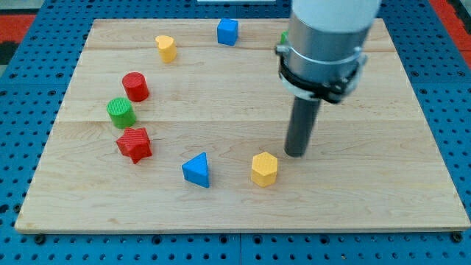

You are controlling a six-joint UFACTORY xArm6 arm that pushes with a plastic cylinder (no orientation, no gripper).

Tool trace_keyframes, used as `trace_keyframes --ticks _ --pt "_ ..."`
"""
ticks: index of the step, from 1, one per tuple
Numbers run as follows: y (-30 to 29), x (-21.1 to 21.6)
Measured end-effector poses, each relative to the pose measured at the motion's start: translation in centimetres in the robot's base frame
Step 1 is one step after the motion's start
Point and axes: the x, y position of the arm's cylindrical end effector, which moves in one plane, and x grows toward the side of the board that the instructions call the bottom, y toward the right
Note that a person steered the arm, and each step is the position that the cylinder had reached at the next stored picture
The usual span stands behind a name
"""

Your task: Point your arm diagonally to the top right of the blue triangle

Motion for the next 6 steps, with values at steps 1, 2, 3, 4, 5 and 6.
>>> trace_keyframes --ticks 1,2,3,4,5,6 --pt "-9.7 -1.5" --pt "-11.0 -3.4" --pt "-11.0 -5.5" --pt "-11.0 -6.3" --pt "-10.8 -6.3" --pt "-3.8 -5.6"
